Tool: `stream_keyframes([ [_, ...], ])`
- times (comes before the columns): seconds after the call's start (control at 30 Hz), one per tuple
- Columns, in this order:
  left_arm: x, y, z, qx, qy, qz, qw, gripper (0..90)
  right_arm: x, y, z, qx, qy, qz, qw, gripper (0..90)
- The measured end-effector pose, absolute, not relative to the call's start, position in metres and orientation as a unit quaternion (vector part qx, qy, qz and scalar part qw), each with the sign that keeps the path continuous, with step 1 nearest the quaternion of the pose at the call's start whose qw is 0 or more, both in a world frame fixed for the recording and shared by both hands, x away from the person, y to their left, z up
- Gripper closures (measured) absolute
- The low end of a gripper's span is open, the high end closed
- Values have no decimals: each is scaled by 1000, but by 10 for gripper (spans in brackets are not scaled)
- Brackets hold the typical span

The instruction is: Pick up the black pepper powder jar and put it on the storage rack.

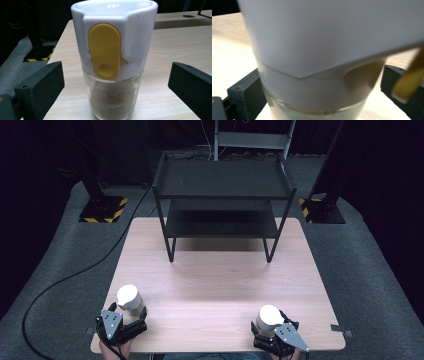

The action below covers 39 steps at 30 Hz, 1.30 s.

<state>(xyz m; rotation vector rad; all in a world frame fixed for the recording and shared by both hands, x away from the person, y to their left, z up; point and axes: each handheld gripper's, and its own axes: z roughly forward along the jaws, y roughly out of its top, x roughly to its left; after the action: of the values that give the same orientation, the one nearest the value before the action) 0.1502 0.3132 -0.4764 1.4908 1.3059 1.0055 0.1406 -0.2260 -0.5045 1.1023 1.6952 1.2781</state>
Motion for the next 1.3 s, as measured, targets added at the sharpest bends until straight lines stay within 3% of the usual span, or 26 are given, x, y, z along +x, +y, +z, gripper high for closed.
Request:
stream_keyframes([
  [1.3, 178, 312, -478, 607, 551, 383, 425, 0, 140, -225, -506, 423, 663, 495, 370, 0],
])
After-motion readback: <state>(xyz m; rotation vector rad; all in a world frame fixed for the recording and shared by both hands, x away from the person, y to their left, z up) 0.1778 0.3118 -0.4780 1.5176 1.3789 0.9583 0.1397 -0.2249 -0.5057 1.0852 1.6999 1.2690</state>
